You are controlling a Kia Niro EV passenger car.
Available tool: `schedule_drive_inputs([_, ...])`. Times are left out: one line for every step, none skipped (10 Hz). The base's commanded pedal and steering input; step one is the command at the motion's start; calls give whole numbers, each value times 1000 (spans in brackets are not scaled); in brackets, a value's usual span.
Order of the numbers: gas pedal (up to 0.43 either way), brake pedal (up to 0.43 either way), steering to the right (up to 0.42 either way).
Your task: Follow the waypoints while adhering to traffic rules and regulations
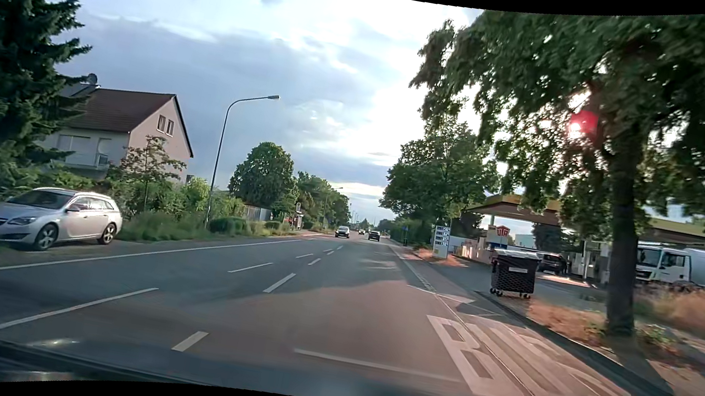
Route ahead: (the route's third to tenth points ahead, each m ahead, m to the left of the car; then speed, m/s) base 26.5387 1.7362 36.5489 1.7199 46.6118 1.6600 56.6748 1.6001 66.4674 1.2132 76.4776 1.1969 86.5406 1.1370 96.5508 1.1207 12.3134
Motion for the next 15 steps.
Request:
schedule_drive_inputs([87,0,-3])
schedule_drive_inputs([87,0,-3])
schedule_drive_inputs([87,0,-3])
schedule_drive_inputs([87,0,-3])
schedule_drive_inputs([87,0,-3])
schedule_drive_inputs([87,0,-3])
schedule_drive_inputs([87,0,-3])
schedule_drive_inputs([87,0,-3])
schedule_drive_inputs([87,0,-3])
schedule_drive_inputs([87,0,-3])
schedule_drive_inputs([87,0,-3])
schedule_drive_inputs([87,0,-3])
schedule_drive_inputs([87,0,-3])
schedule_drive_inputs([87,0,-3])
schedule_drive_inputs([87,0,-3])
